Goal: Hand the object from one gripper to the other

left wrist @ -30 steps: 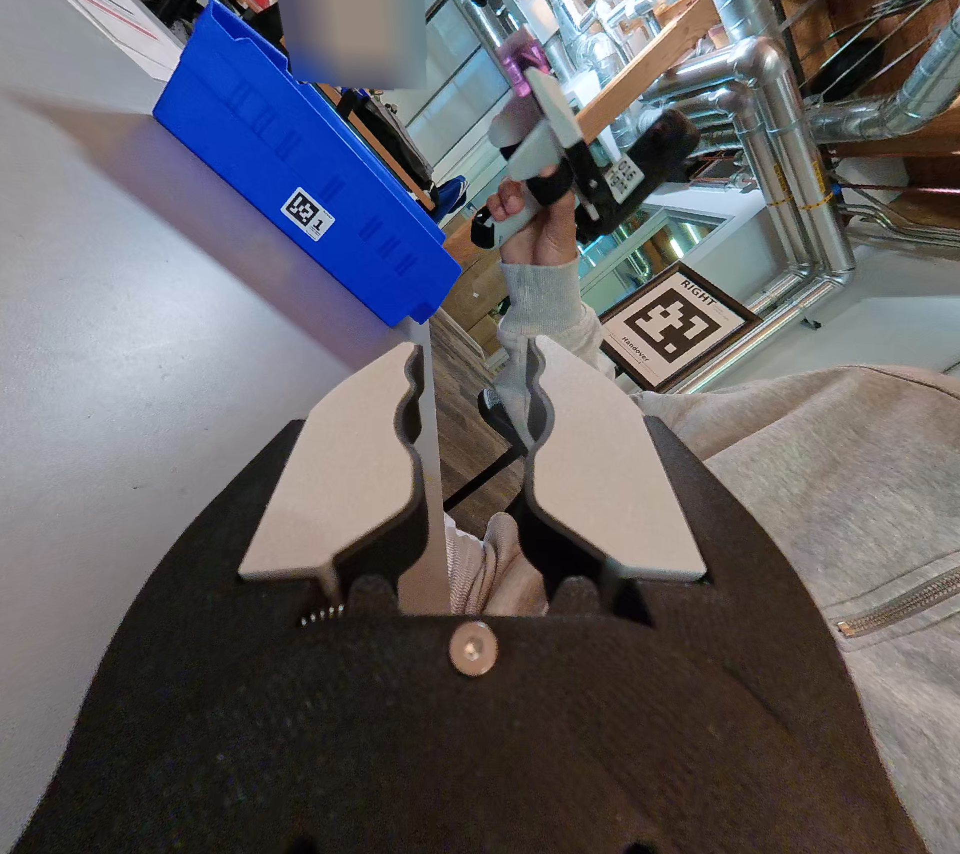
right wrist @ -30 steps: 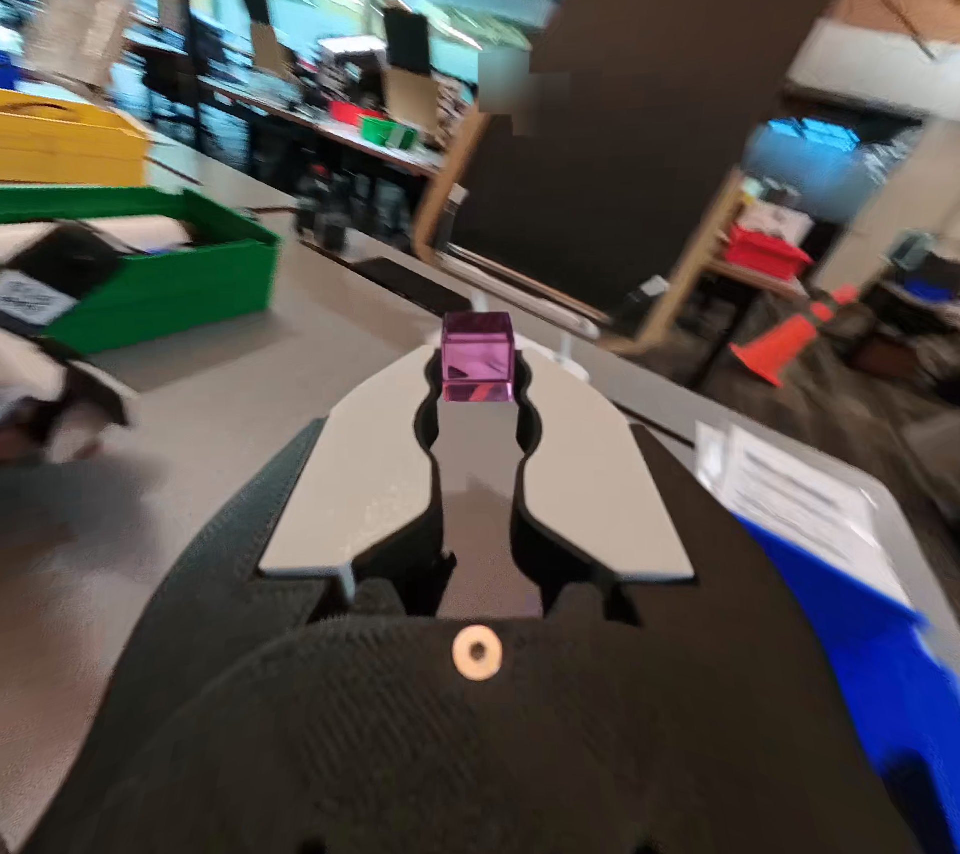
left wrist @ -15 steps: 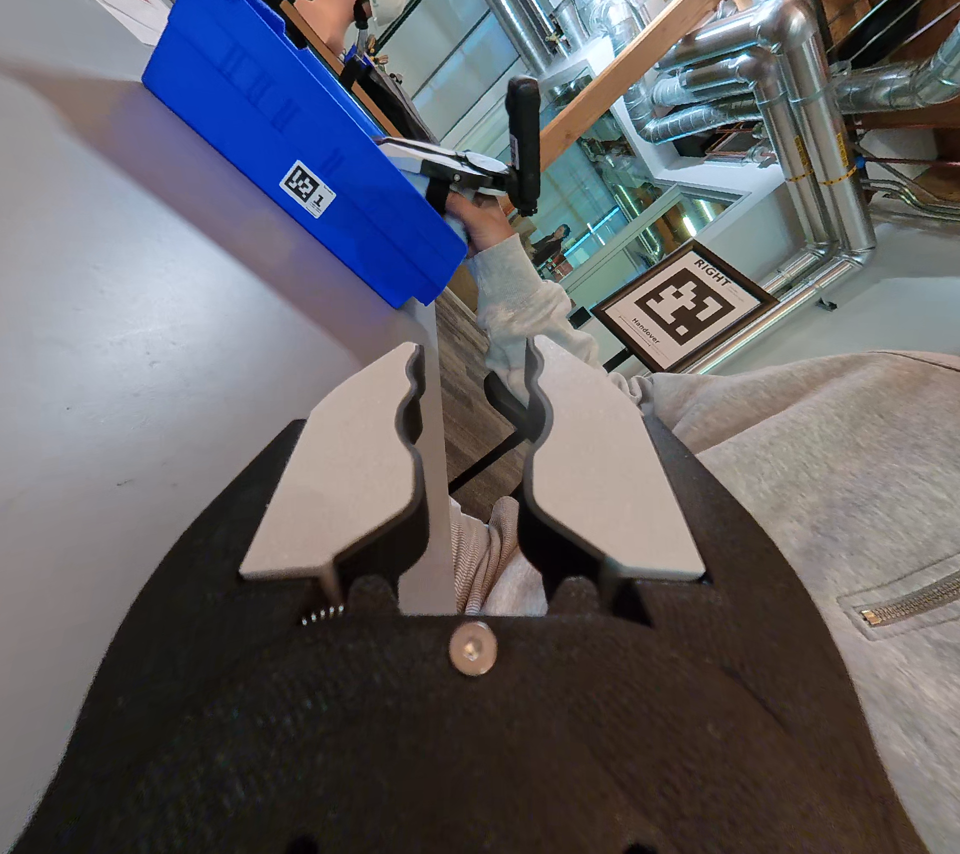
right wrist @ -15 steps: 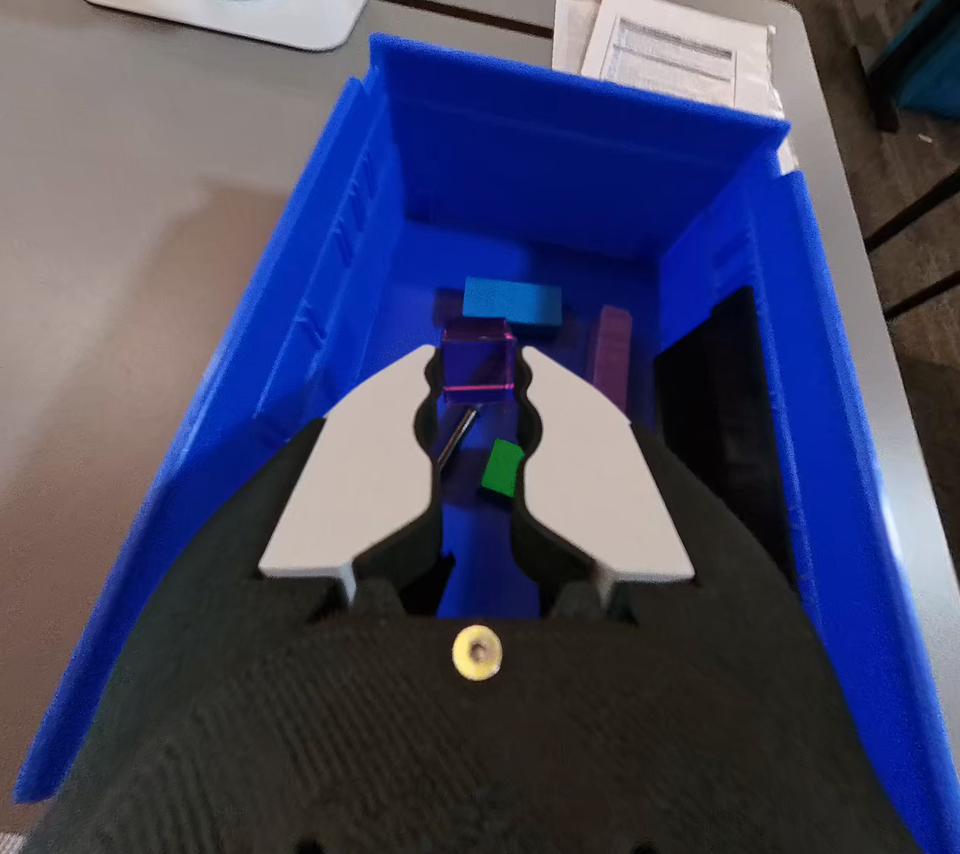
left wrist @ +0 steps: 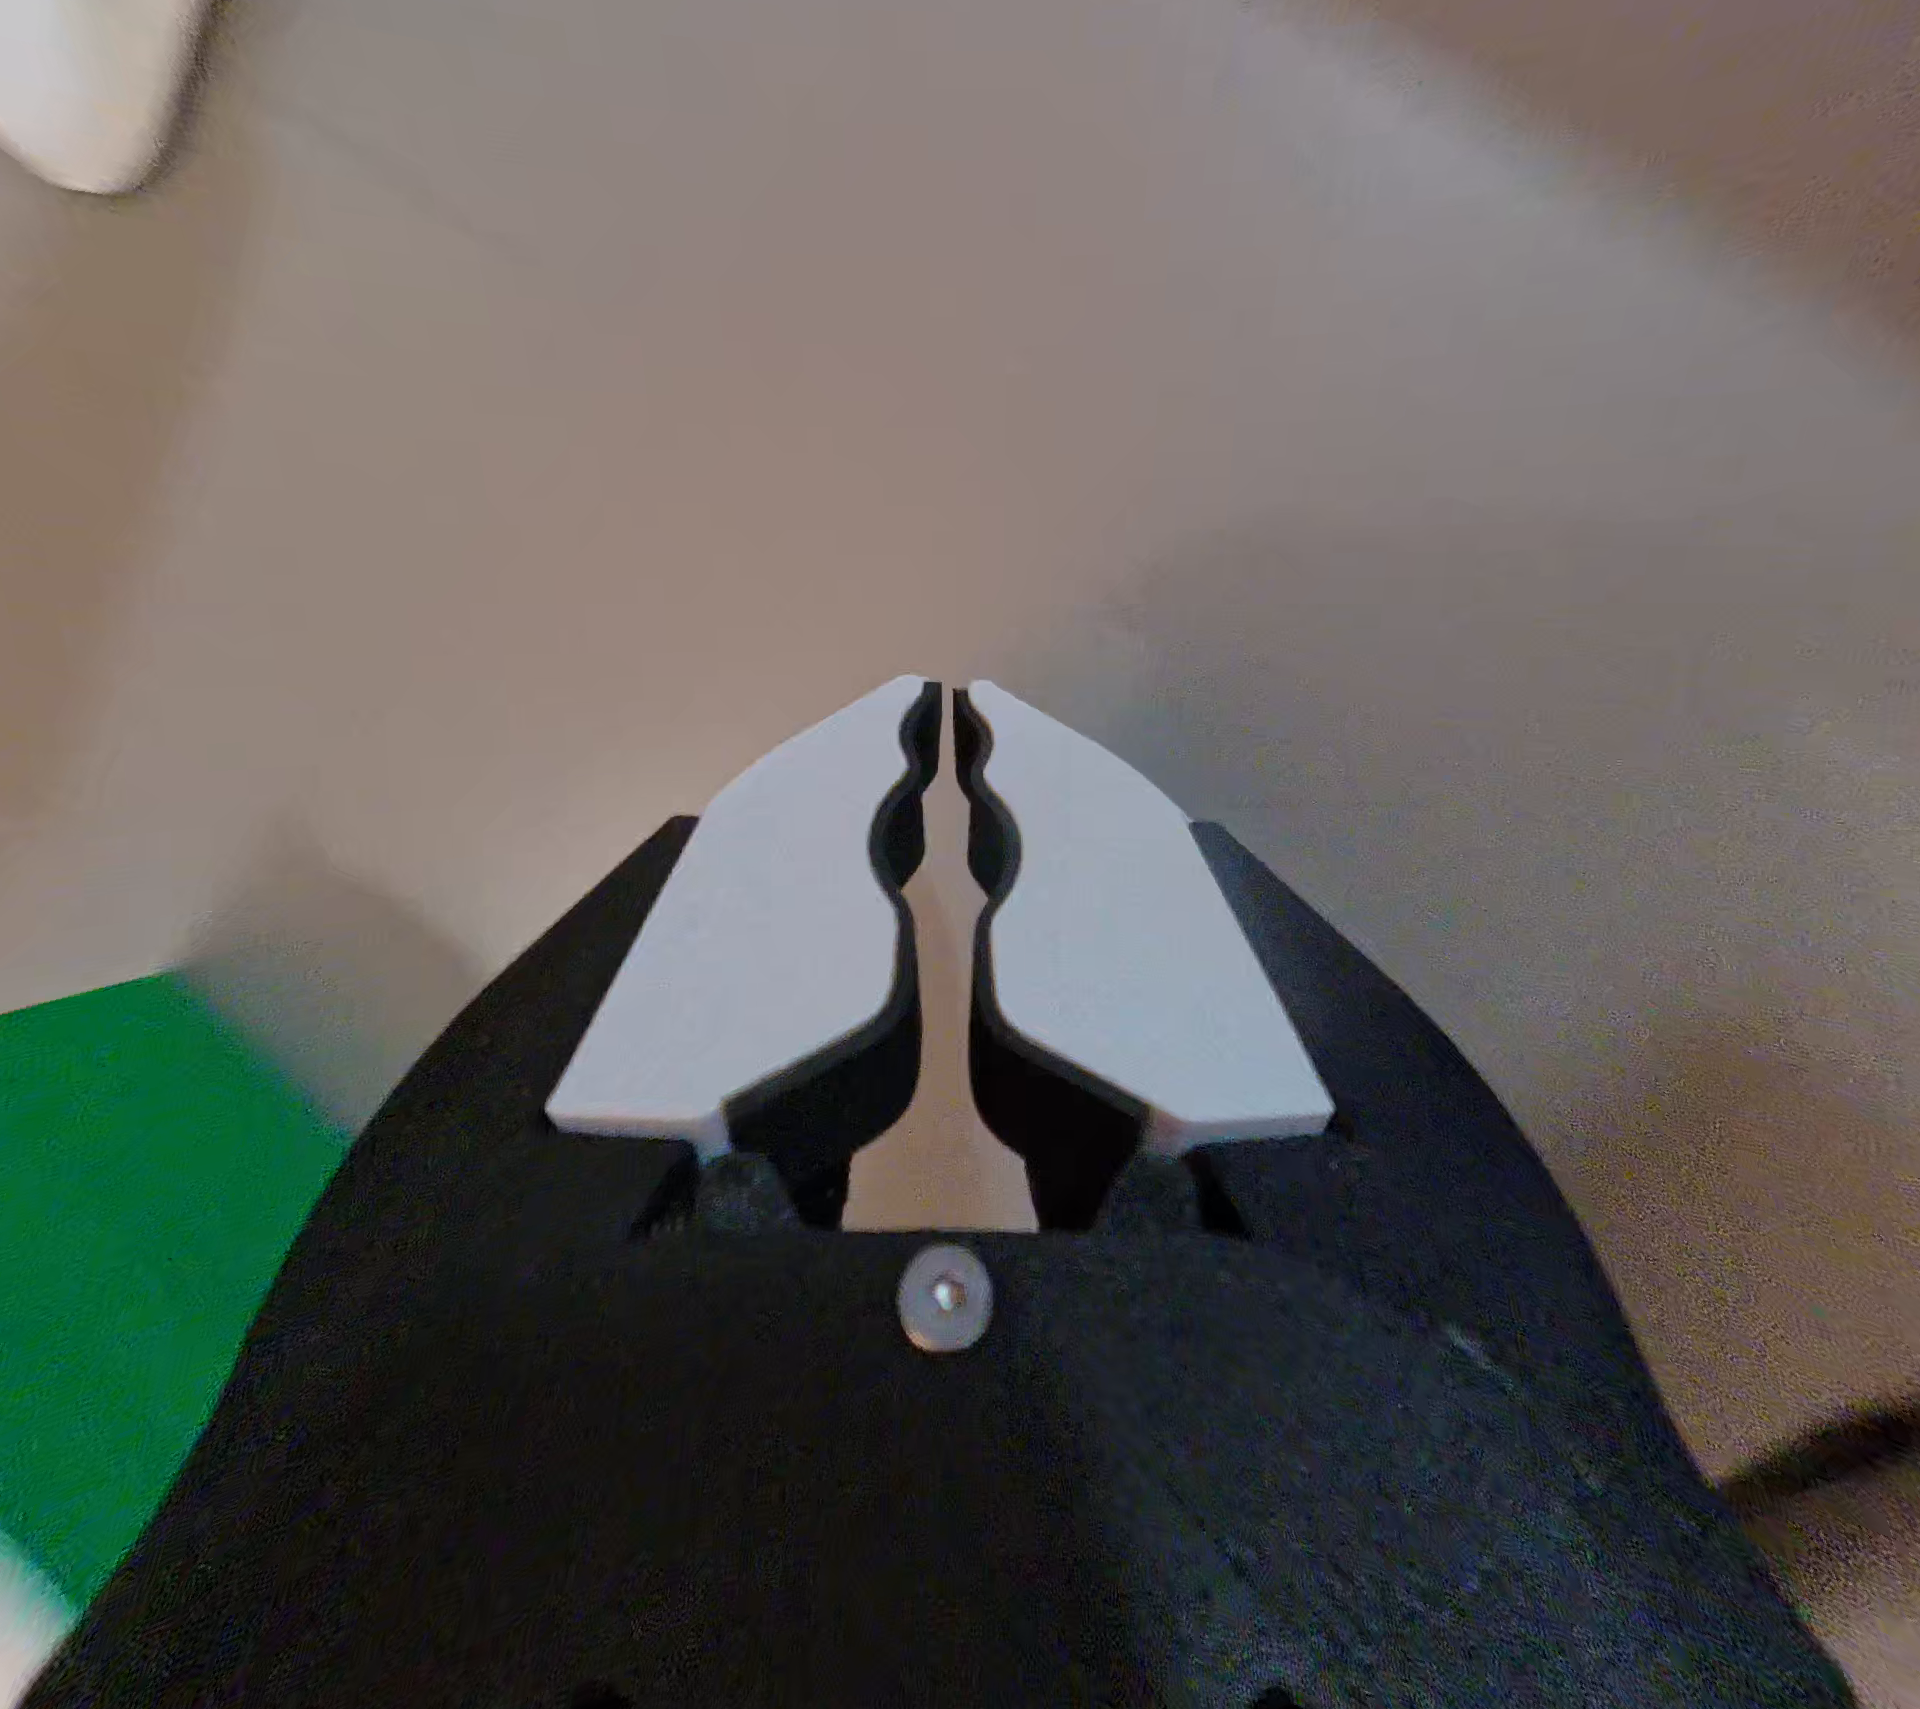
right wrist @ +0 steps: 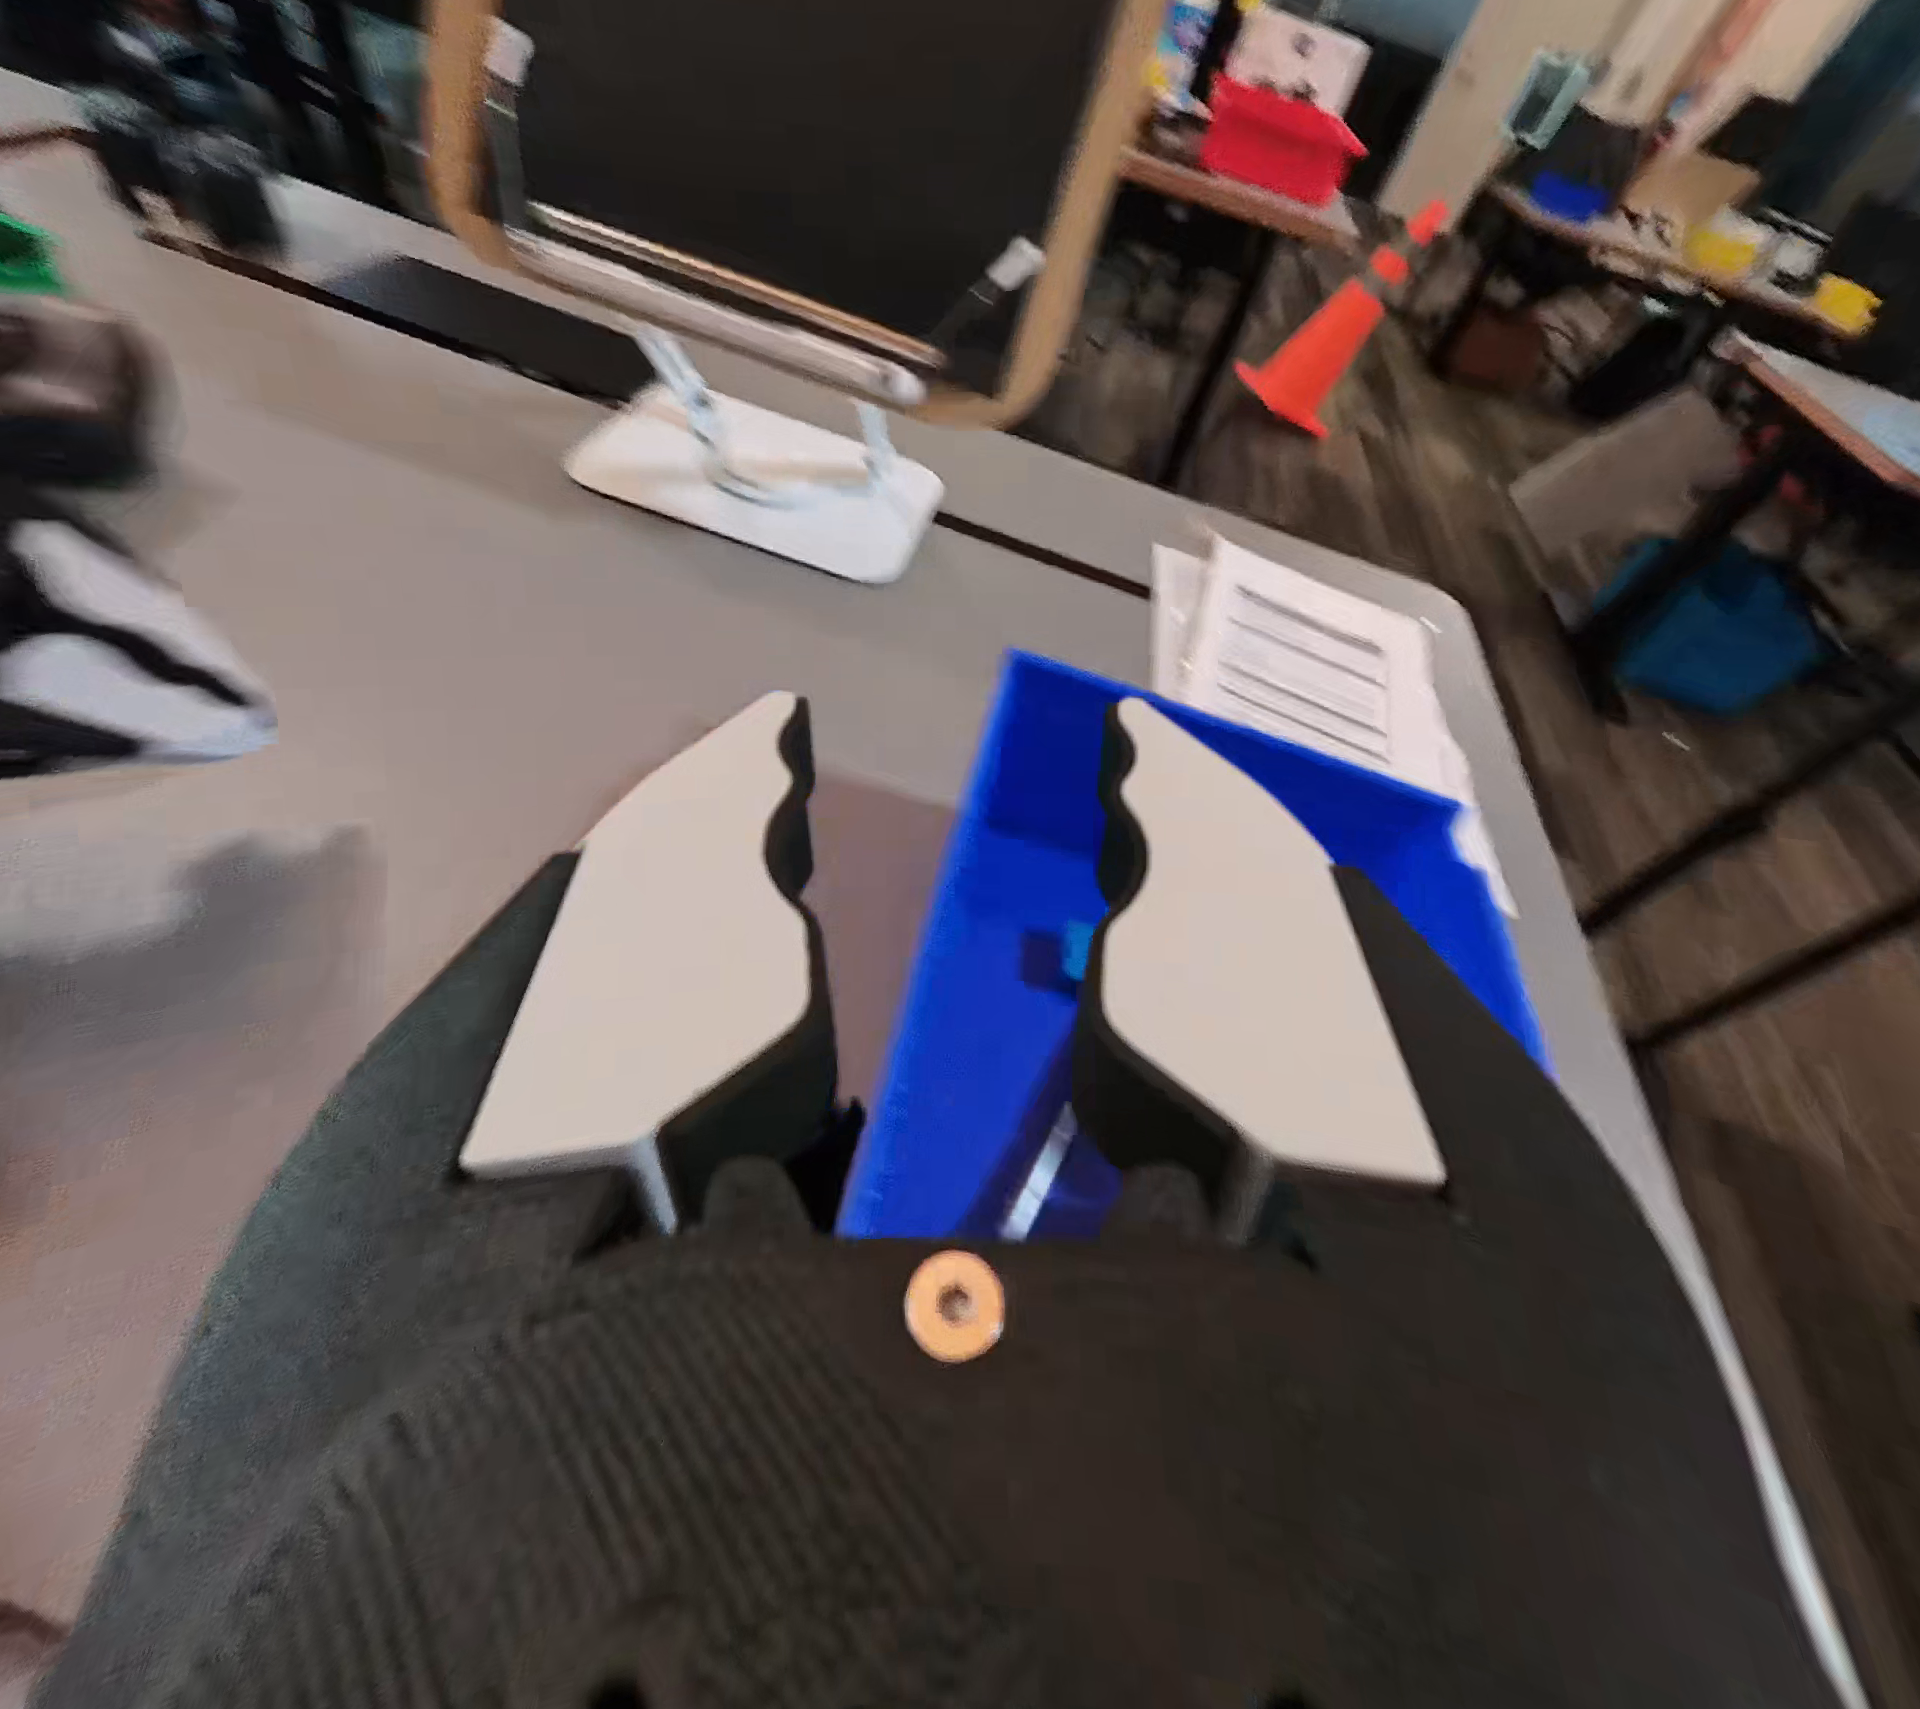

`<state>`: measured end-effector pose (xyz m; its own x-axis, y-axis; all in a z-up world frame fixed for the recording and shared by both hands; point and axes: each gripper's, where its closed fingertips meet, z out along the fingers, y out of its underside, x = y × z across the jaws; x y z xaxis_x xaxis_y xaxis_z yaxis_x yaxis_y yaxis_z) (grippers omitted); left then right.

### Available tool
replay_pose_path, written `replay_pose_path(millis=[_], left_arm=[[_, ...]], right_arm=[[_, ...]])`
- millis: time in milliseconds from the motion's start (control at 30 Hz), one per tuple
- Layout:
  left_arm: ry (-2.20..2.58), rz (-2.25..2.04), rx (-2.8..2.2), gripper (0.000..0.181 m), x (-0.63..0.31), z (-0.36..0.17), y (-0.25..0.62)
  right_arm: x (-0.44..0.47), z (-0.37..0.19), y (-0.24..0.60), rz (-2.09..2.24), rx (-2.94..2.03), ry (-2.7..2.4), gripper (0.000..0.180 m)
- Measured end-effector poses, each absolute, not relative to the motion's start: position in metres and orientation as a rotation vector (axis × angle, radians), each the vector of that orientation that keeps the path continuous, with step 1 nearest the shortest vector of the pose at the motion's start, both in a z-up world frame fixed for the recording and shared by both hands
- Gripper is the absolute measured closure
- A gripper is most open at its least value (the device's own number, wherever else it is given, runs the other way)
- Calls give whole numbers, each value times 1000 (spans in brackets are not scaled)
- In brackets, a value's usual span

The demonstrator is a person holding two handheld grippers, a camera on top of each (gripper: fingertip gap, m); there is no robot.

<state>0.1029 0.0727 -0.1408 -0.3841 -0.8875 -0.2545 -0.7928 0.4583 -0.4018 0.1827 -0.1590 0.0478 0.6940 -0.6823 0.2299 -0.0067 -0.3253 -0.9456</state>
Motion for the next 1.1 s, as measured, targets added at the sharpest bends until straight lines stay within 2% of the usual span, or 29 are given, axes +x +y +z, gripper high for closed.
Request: replay_pose_path(millis=[33,133,267,467,800,1100], left_arm=[[2253,-198,-1375,176,109,-136,82],[2159,-92,-1275,176,120,-114,95],[2103,-123,-1218,175,124,-99,91],[2097,-99,-1101,169,127,-93,76],[2029,-171,-1031,158,136,-90,73],[2016,-300,-1079,148,109,-134,95]], right_arm=[[169,50,-141,-706,-1772,505,127],[128,40,-88,-503,-1707,410,131],[95,-7,-34,-273,-1665,372,136],[87,-69,-4,-248,-1808,366,132],[86,-77,-9,-207,-1774,365,129],[75,-80,-9,-182,-1802,282,127]])
